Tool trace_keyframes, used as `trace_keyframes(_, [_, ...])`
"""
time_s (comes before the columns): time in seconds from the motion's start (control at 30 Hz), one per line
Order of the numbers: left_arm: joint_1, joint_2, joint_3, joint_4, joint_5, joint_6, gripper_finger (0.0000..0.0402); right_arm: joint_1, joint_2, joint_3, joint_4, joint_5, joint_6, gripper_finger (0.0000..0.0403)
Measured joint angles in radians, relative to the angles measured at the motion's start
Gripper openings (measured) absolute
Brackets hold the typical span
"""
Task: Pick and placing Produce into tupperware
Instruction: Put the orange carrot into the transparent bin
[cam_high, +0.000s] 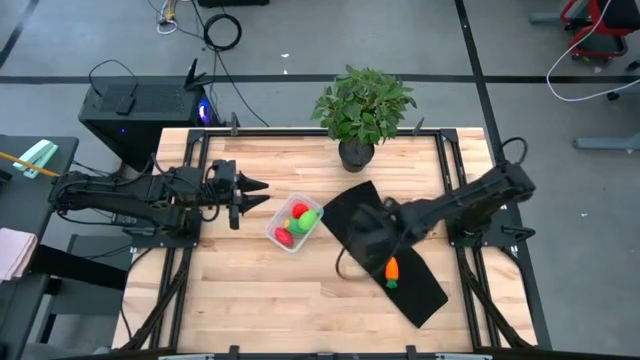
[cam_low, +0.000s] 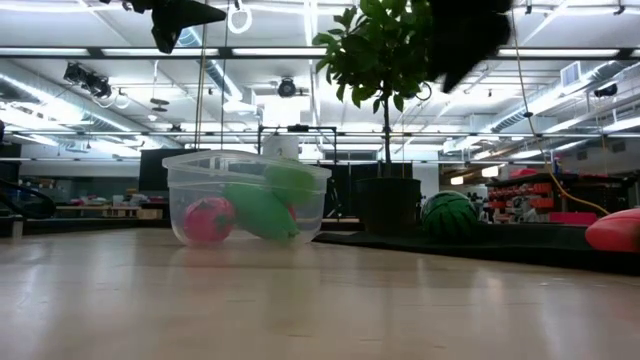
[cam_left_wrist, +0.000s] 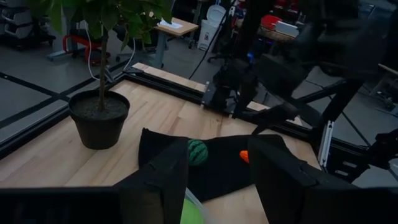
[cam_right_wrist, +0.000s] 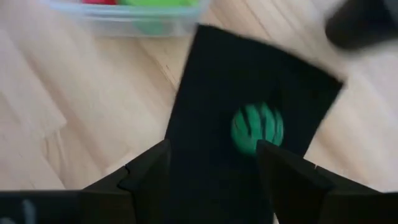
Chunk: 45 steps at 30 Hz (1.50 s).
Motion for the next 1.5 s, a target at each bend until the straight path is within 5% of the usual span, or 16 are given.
trace_keyframes(0.3, [0.000,0.000,0.000,0.019,0.000,-0.001,0.0177,0.158,-0.132,-0.255,0.068,0.039,0.581,0.0240])
trace_keyframes(0.6, [0.000,0.000,0.000,0.032,0.000,-0.006,0.0177,0.213,-0.120,-0.304,0.080,-0.188,0.931,0.0240])
trace_keyframes(1.5, [0.000,0.000,0.000,0.063,0.000,0.010,0.0178,0.212,-0.031,-0.453,0.295,-0.308,1.117,0.0240])
